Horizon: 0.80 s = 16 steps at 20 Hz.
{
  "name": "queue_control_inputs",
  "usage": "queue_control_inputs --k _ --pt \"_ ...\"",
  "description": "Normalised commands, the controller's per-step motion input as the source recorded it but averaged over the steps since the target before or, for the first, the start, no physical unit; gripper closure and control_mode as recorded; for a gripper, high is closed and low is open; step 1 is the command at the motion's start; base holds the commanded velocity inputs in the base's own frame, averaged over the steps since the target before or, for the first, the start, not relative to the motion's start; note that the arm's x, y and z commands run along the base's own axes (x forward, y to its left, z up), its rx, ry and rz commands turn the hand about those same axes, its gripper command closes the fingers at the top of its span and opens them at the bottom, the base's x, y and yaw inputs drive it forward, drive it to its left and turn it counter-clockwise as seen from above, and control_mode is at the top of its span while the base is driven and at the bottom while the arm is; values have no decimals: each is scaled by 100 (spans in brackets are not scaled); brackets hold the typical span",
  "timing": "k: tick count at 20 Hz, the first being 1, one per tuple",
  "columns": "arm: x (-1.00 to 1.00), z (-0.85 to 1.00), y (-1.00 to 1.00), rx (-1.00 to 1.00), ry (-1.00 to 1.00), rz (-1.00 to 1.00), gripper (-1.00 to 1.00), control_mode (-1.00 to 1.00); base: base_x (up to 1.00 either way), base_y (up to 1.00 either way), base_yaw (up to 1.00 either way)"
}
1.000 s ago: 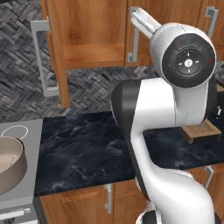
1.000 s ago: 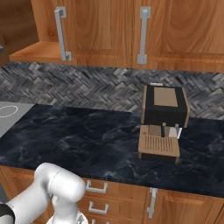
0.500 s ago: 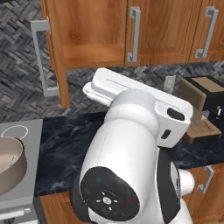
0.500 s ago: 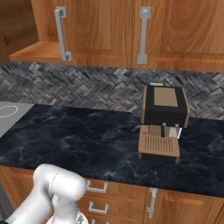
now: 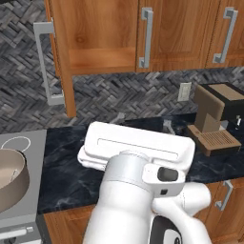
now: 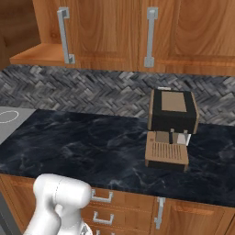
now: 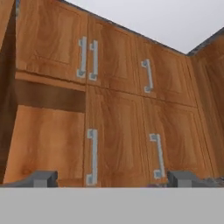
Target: Open the cabinet and move the ladle to the pot. Then close the cabinet.
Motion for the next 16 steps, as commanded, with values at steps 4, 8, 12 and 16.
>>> queue_control_inputs --k 4,8,12,16 --pt "-6 0 76 -22 0 -10 -100 -100 0 0 0" --pt "-11 -3 73 -22 0 -16 -100 -100 0 0 0" --pt "7 -4 54 -22 0 -22 -100 -100 0 0 0" --pt "34 0 49 -21 0 -24 -100 -100 0 0 0"
